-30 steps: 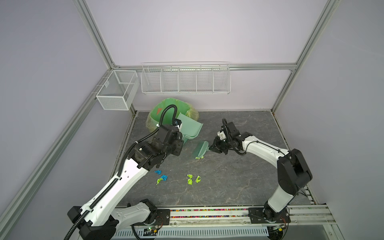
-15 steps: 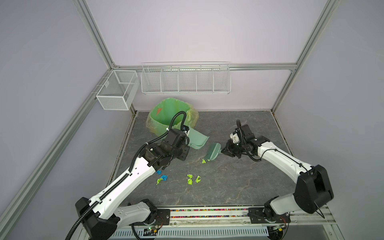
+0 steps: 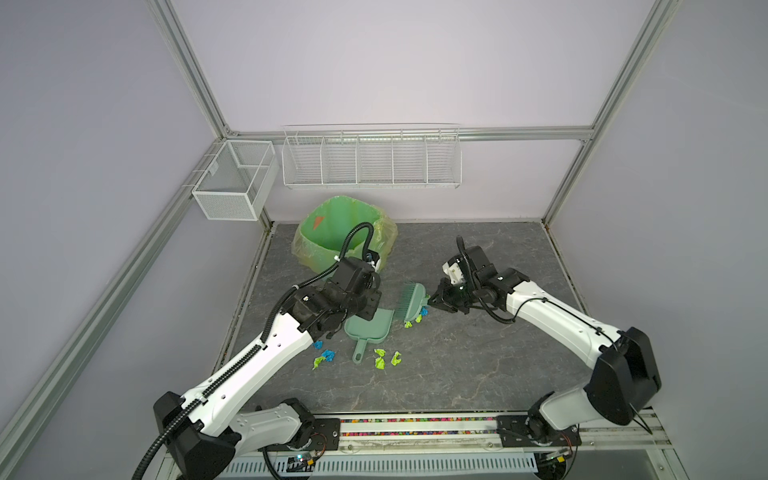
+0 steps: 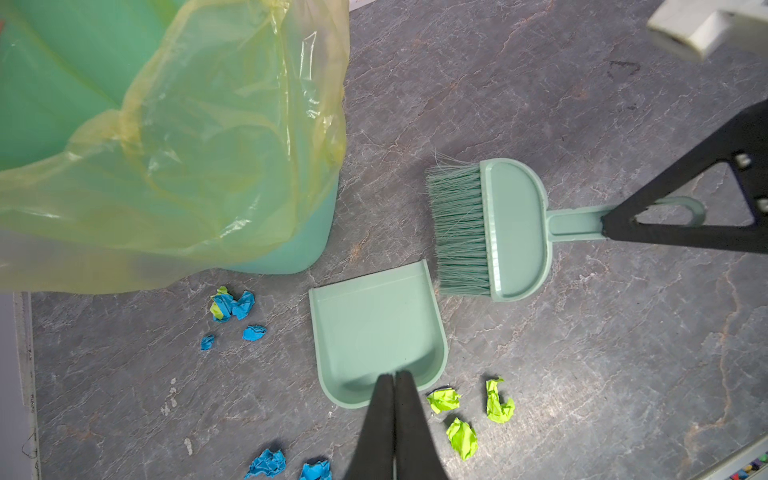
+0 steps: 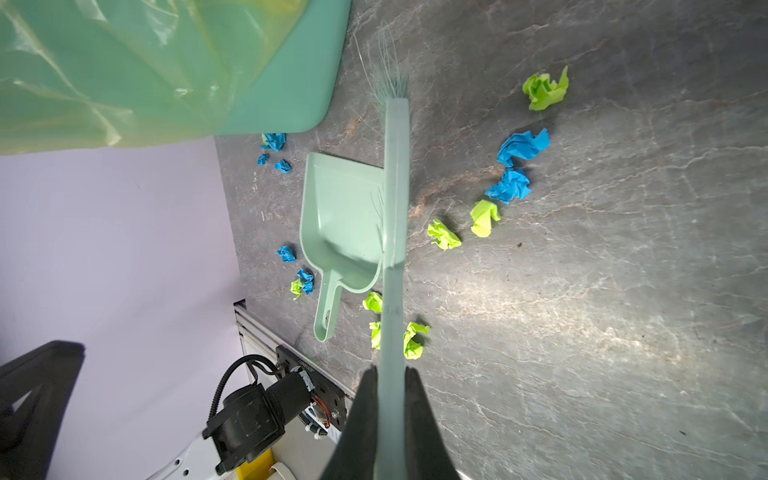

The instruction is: Sweep away the paper scraps from the table

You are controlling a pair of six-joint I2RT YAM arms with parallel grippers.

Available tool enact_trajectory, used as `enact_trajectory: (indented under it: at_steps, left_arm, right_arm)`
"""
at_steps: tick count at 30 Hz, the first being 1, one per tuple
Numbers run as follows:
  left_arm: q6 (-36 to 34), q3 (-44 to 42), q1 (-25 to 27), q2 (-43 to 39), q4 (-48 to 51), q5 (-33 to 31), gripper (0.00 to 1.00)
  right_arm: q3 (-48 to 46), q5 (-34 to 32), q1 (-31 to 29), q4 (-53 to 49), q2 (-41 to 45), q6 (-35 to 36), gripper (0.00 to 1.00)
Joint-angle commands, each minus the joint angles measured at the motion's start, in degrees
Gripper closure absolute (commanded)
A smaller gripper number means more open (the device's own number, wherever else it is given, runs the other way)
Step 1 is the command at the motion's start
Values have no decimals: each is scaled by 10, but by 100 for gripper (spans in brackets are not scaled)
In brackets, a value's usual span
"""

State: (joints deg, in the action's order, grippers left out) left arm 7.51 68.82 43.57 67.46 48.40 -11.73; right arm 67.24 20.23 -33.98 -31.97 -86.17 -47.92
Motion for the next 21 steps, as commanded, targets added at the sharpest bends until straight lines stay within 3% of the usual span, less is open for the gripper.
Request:
enact_trajectory:
  at_steps: [1,7,10,15,18,21]
  left_arm:
    - [21,-14,2,-1,22,-2,100]
    - [79,-42,2,-6,78,-2,99]
    - [112,-67,2,-17,90,2,85]
    - [170,-104,2,-46,84,31,47]
    - [204,-129,2,-56,73,62,35]
    - [234,-167,2,-63,44,107,33]
  right_arm:
    - [-2,5,-4,9,-5,7,93]
    - [-3,2,-8,-11,-19,30,93]
    - [-12,-15,-4,-37,-22,54,93]
    - [-42,-20,32,-56,-9,88,93]
    - [-49,-28,62,-73,10,110,93]
    - [-45,-42,86,-97,35,130,93]
